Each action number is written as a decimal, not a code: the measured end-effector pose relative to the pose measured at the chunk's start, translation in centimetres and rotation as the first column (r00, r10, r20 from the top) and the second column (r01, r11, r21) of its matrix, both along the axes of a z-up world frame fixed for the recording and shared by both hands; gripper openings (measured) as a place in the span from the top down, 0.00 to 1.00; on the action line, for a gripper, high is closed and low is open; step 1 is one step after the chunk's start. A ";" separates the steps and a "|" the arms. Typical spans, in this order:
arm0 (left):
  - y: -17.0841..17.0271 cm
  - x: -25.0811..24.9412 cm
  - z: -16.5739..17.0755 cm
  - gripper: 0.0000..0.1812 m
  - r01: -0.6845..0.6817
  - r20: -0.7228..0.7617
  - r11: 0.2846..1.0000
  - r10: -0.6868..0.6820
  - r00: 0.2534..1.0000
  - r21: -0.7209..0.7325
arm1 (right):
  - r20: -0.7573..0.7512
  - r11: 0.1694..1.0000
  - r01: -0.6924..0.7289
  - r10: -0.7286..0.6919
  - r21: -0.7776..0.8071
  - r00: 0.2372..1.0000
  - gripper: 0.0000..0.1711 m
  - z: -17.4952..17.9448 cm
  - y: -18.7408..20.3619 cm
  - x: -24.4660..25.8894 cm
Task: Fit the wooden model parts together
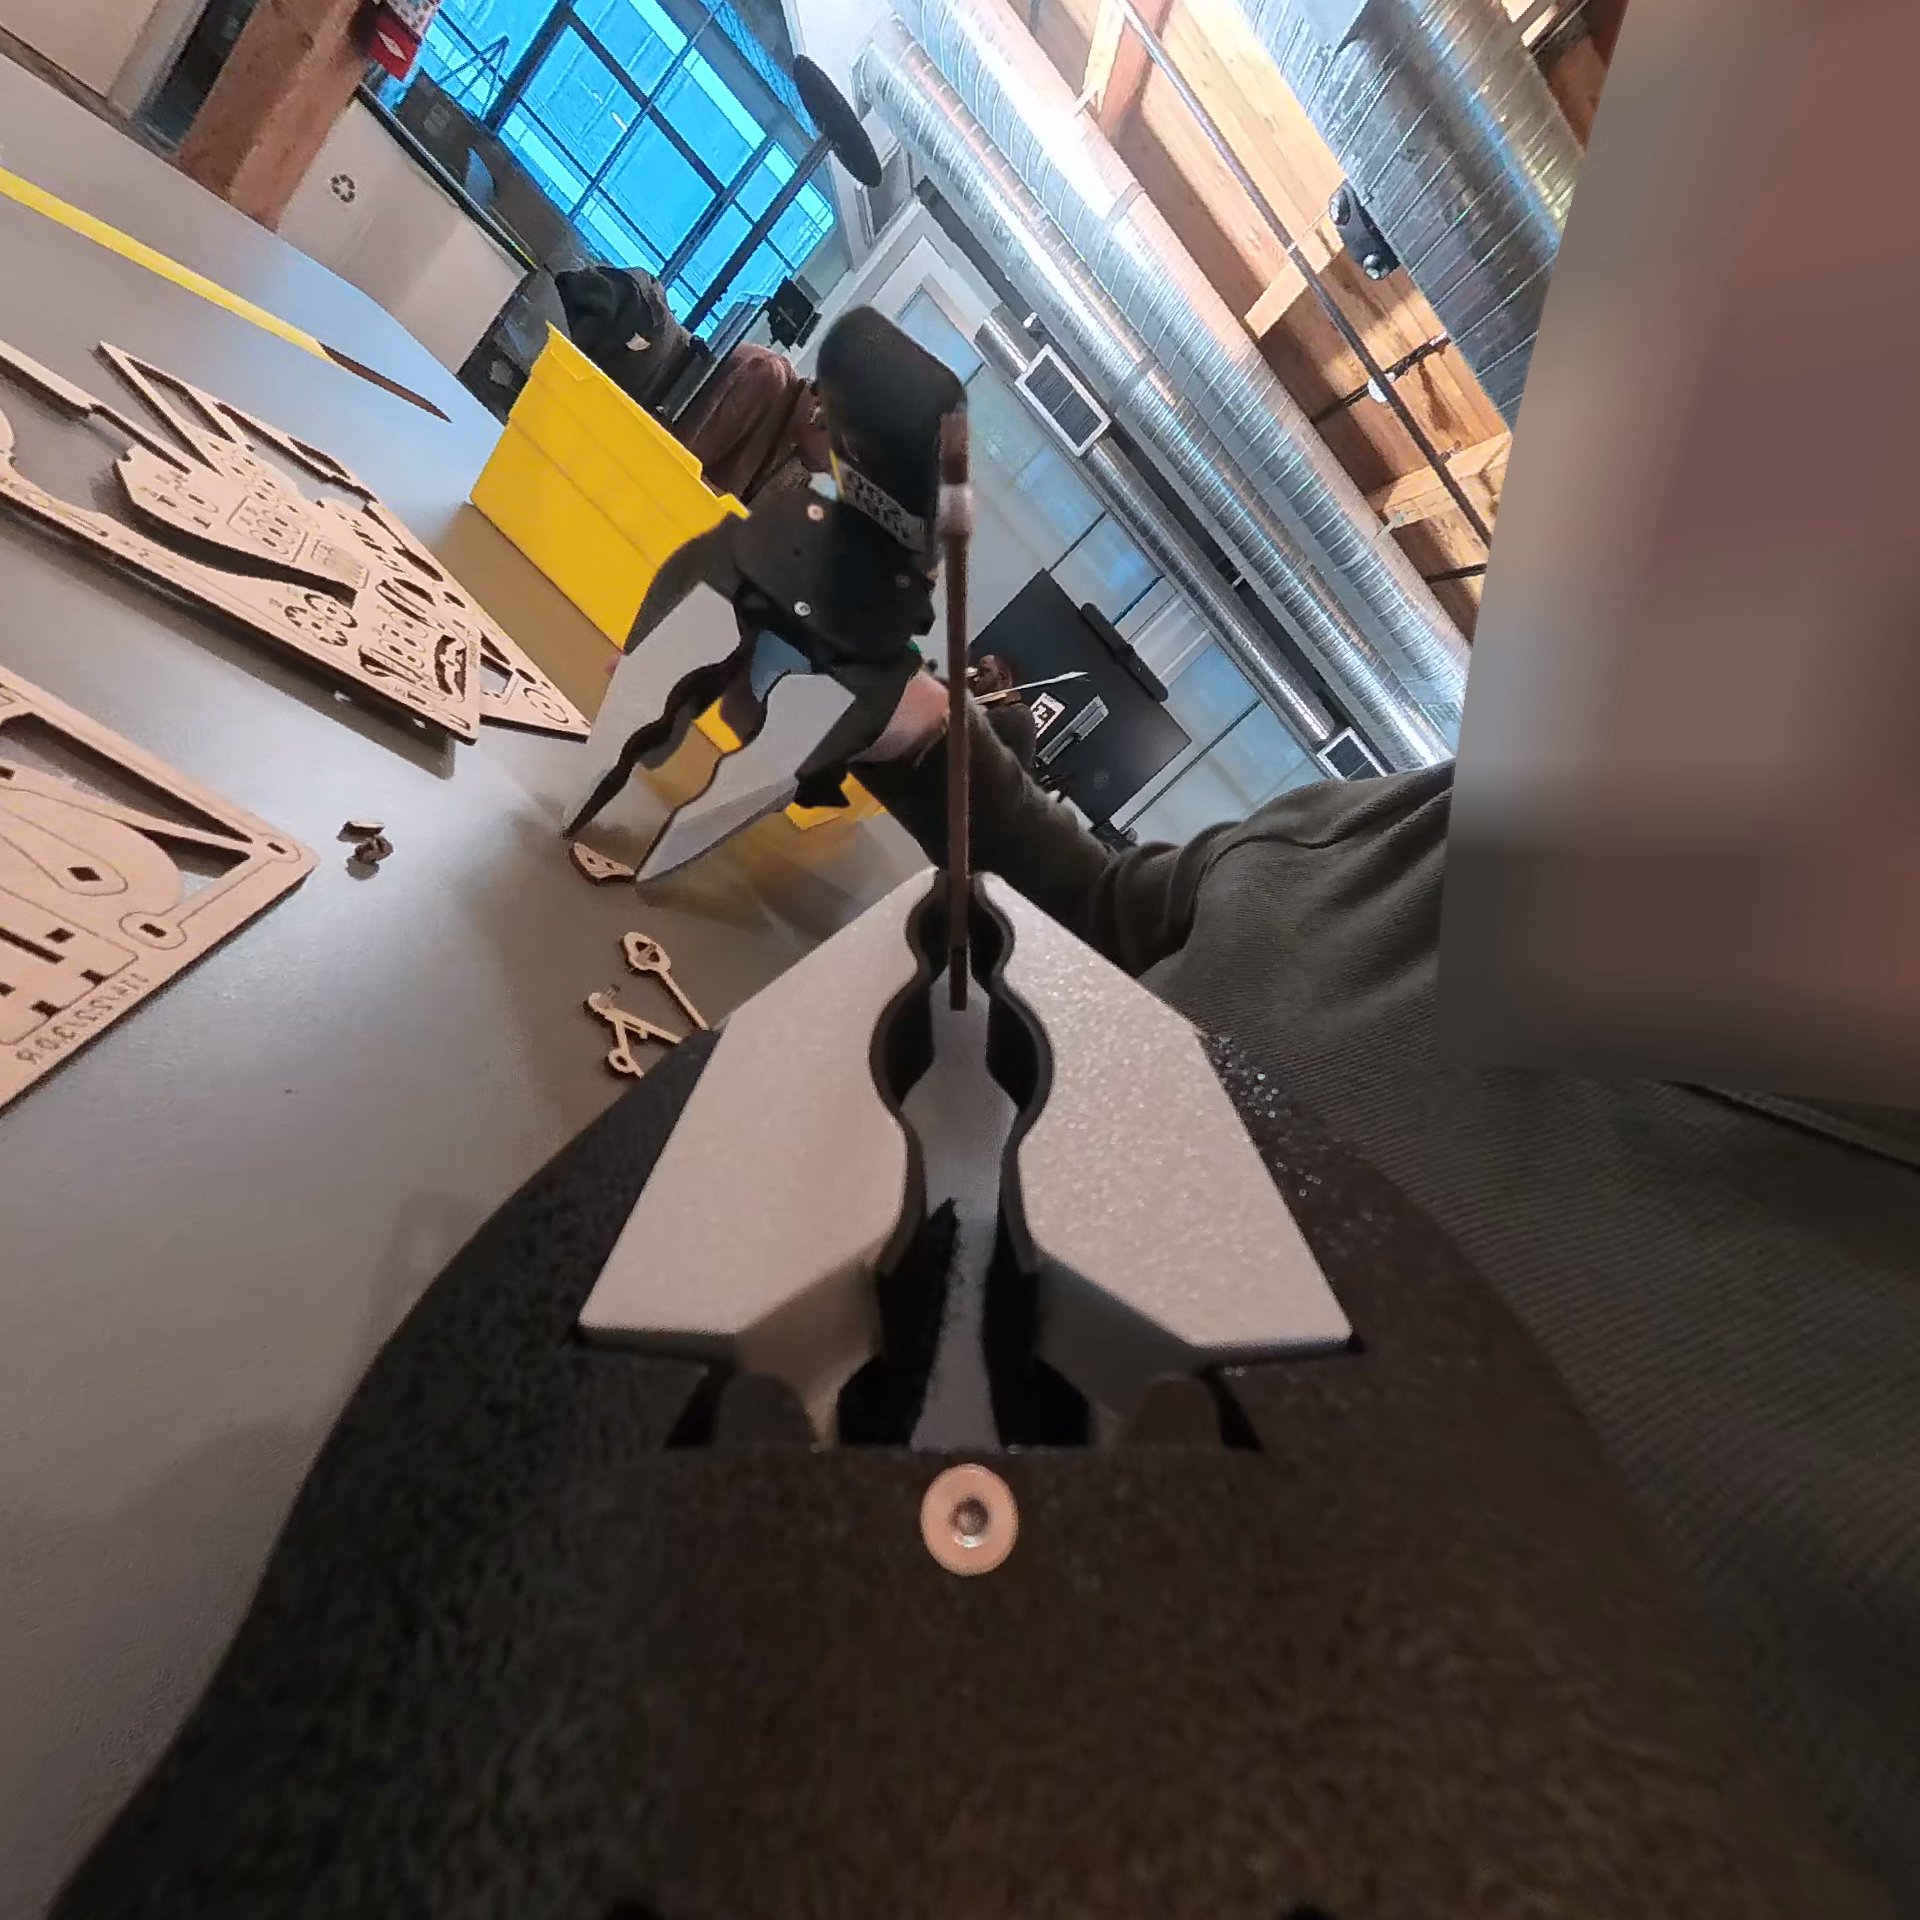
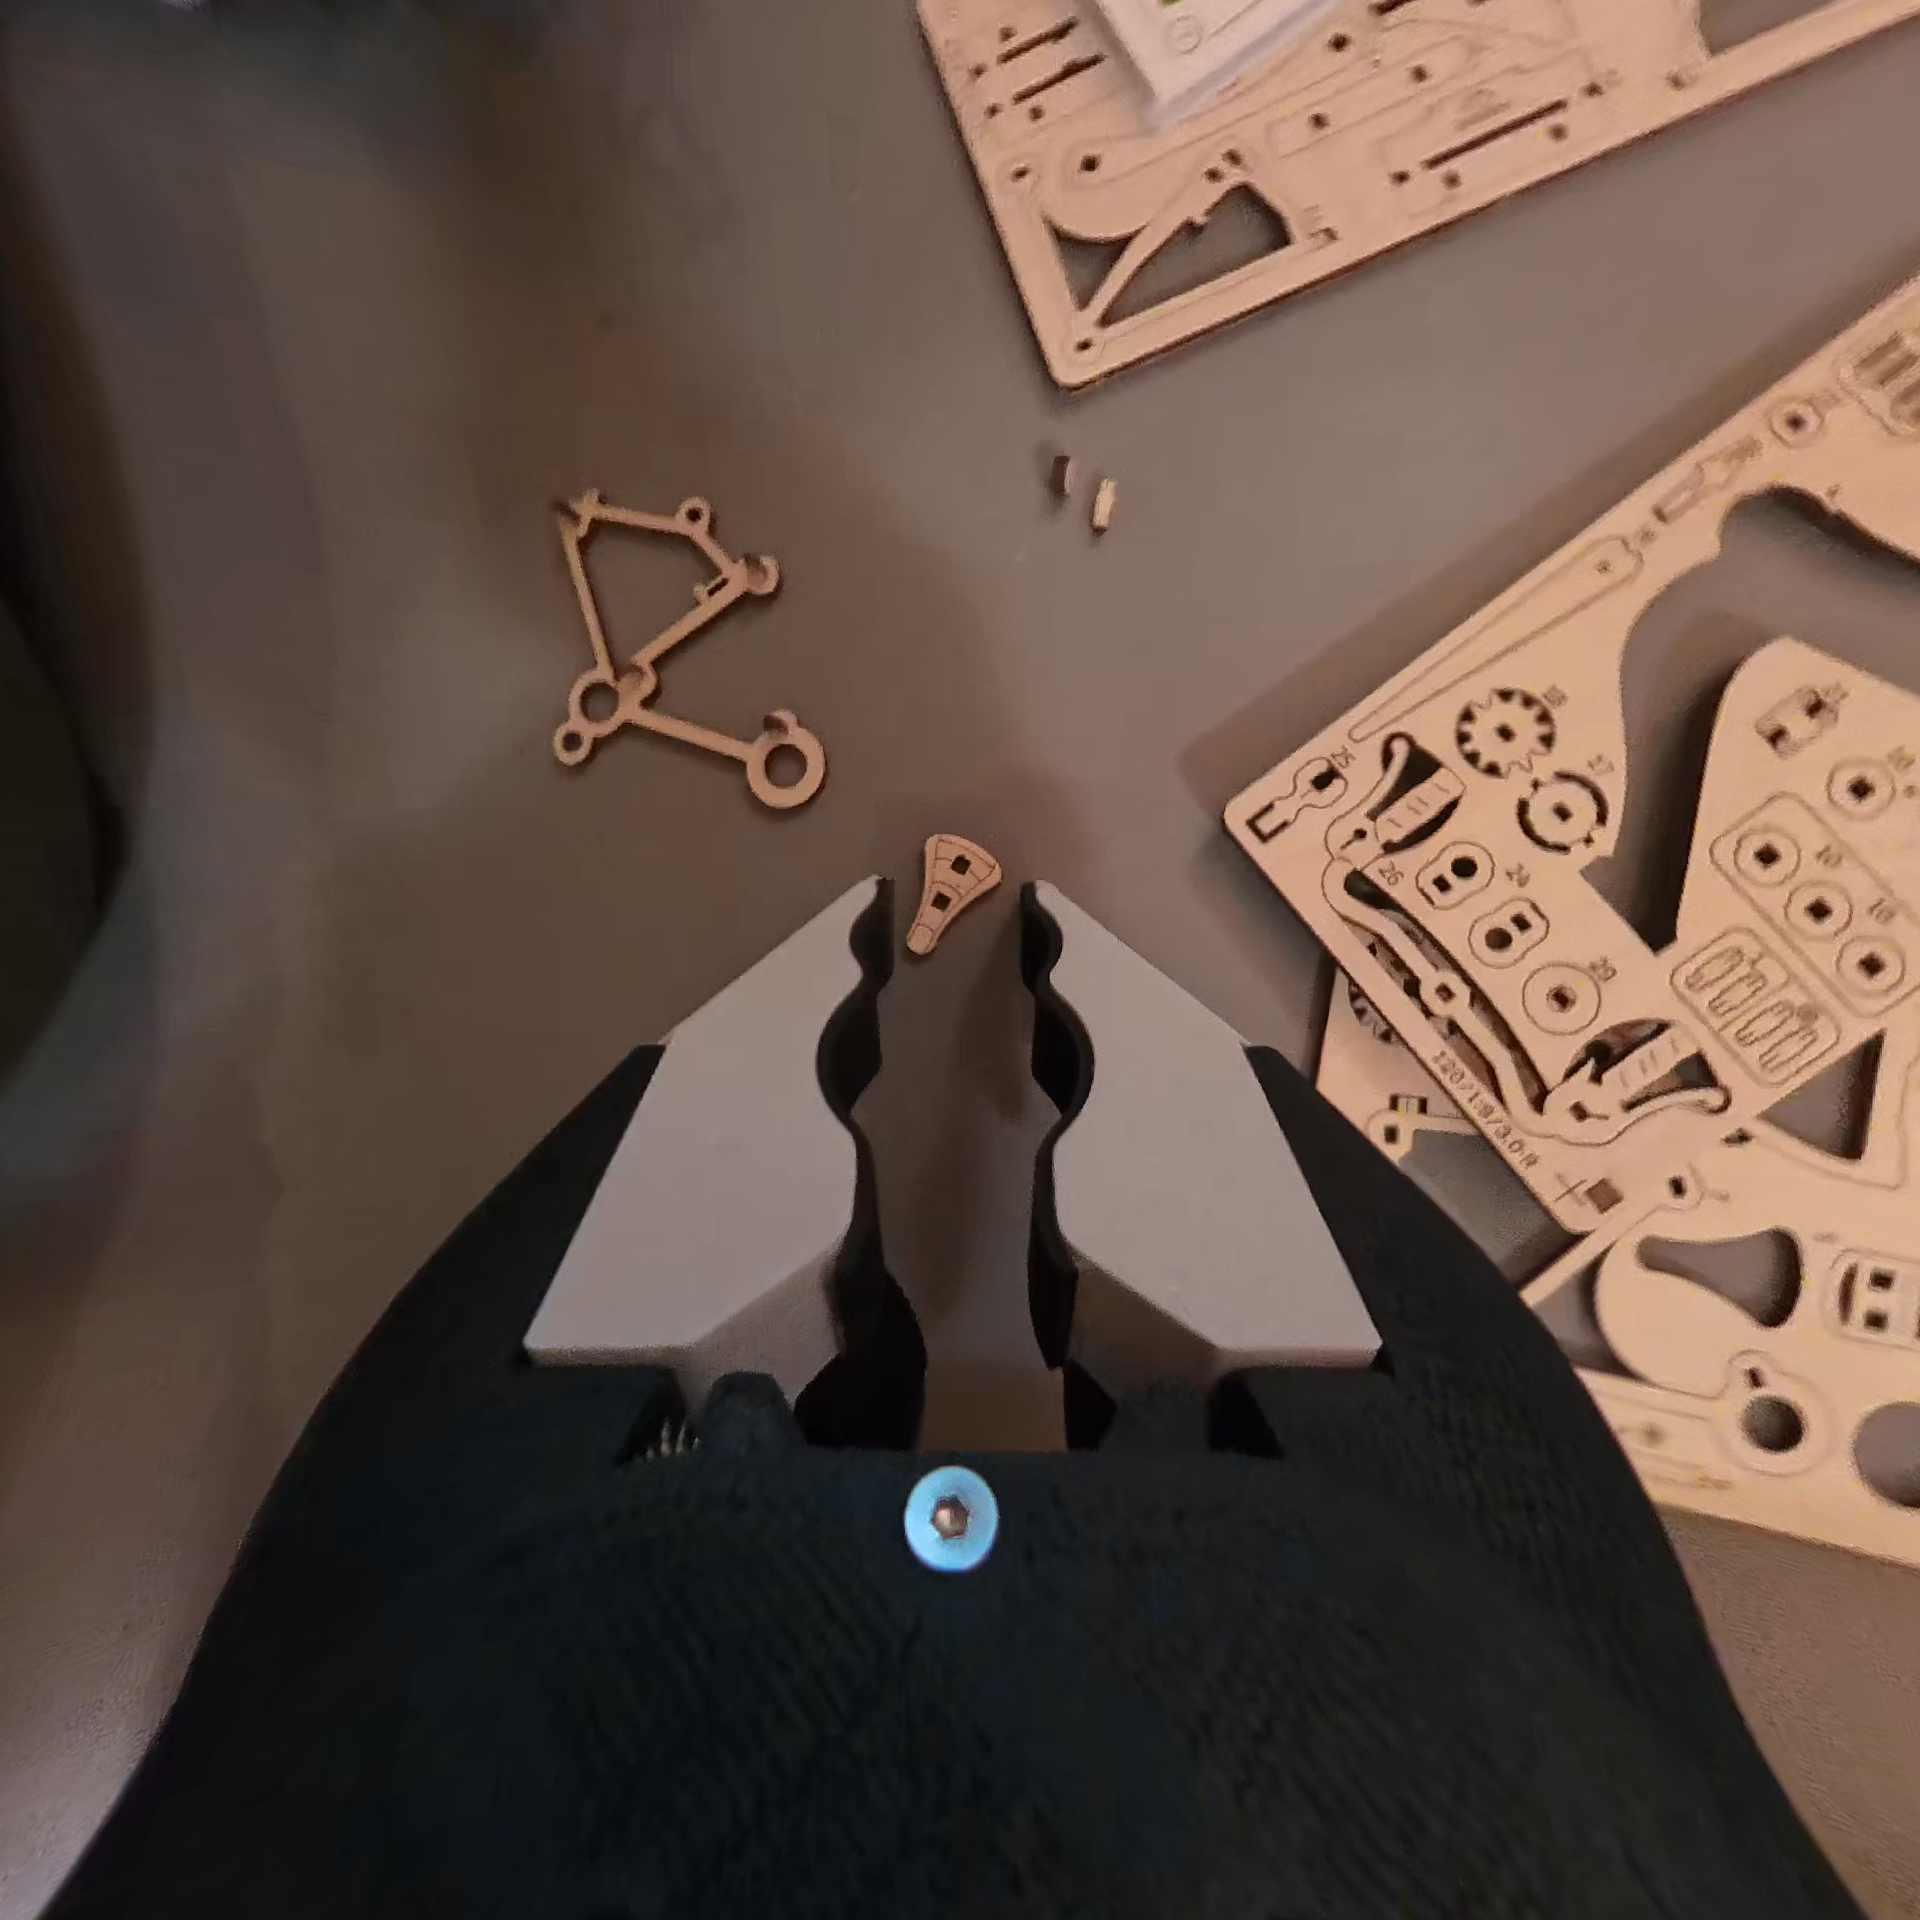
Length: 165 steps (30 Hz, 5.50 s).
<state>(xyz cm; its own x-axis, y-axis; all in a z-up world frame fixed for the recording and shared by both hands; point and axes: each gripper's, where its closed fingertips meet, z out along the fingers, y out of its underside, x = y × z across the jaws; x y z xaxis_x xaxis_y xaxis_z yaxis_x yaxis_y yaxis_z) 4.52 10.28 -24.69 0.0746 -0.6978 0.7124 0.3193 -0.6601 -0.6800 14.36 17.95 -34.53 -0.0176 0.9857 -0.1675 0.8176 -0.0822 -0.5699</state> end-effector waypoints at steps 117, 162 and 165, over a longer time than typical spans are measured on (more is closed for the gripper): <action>2.7 -0.2 -4.3 1.00 0.030 -0.641 0.838 0.394 0.659 0.545 | -0.587 0.927 -0.361 0.352 0.107 0.730 0.97 9.8 -5.6 -10.8; 2.0 0.4 -4.8 1.00 0.001 -0.521 0.988 0.079 0.850 0.153 | -0.588 0.858 -0.296 -0.009 -0.420 0.809 0.97 8.9 -3.2 -11.1; 2.0 0.1 -4.5 1.00 0.047 -0.399 0.997 -0.068 0.914 -0.062 | -0.526 0.727 -0.248 -0.180 -0.641 0.831 0.97 8.5 -2.1 -11.2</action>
<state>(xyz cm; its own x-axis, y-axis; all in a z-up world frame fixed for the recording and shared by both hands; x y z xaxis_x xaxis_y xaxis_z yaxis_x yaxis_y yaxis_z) 4.61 12.25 -29.14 0.3223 -0.6735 0.6652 -0.0122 -0.7056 -0.7085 3.17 15.82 -26.07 -0.3428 0.6083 -0.7158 0.4161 -0.5848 -0.6963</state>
